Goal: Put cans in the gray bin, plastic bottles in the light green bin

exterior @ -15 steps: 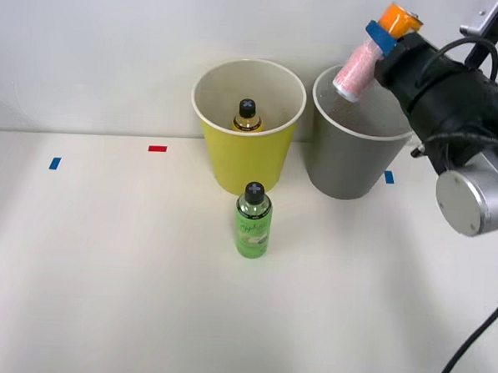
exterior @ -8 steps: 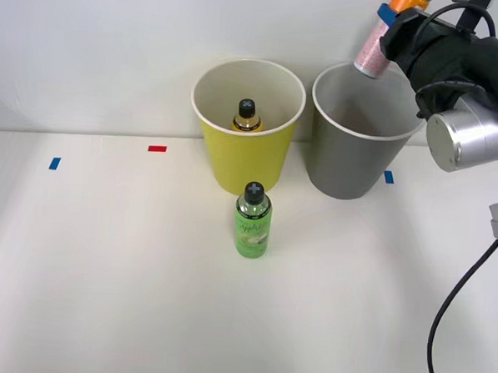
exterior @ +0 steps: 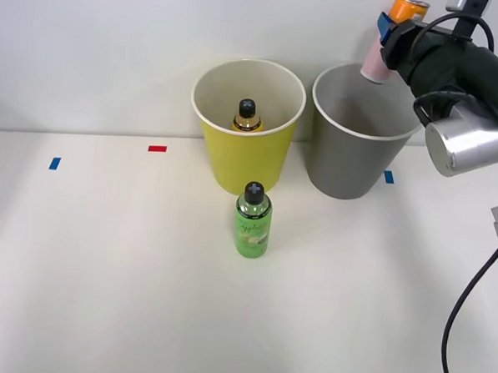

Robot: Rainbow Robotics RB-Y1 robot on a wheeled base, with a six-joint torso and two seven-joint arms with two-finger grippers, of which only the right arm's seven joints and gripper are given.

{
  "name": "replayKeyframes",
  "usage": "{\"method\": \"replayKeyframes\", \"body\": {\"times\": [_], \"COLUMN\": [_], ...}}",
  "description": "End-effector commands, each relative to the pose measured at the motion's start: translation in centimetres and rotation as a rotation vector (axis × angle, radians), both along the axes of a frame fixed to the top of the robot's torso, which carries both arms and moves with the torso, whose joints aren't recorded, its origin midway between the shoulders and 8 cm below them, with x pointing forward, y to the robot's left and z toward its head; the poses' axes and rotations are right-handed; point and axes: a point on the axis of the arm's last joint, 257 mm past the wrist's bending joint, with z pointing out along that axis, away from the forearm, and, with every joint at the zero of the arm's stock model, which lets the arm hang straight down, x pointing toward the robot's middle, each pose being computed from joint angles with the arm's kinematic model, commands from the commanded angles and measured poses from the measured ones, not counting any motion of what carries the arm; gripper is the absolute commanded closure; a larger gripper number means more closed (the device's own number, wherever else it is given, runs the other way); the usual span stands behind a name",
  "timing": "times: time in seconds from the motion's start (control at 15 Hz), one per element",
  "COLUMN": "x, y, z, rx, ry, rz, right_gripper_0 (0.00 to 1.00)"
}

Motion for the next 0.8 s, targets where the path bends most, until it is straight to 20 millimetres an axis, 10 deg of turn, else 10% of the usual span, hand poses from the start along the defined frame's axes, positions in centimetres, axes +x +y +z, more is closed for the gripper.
{"method": "replayKeyframes", "body": {"times": [0.07, 0.47, 0.8], "x": [-0.3, -0.9, -5.8], "y": [0.2, -0.4, -1.9], "z": [-0.2, -0.1, 0.1], "rx": [0.035, 0.039, 0.023], "ry": [-0.005, -0.037, -0.12], "rz": [0.027, 0.042, 0.056], "right_gripper_0": [0.07, 0.06, 0.02]}}
